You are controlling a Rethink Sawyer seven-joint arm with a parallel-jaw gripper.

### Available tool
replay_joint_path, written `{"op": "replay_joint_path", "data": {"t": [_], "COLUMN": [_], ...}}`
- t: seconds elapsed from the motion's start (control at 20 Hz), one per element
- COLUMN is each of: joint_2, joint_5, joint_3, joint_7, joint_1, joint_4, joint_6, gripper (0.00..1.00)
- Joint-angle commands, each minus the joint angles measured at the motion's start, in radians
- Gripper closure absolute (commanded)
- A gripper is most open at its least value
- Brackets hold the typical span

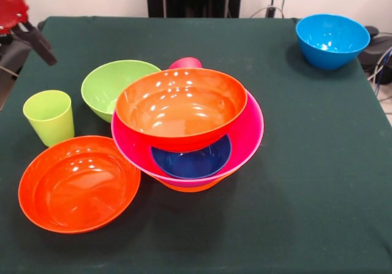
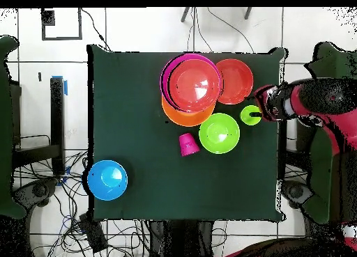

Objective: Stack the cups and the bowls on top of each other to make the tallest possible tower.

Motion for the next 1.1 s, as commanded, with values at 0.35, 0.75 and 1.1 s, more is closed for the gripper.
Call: {"op": "replay_joint_path", "data": {"t": [0.35, 0.75, 1.1], "joint_2": [0.003, -0.023, -0.002], "joint_5": [-0.051, -0.16, -0.259], "joint_3": [0.128, 0.088, 0.049], "joint_7": [-0.201, -0.217, -0.147], "joint_1": [0.015, 0.043, 0.088], "joint_4": [0.1, 0.089, -0.012], "joint_6": [-0.02, -0.092, -0.113], "gripper": [0.0, 0.0, 0.0]}}
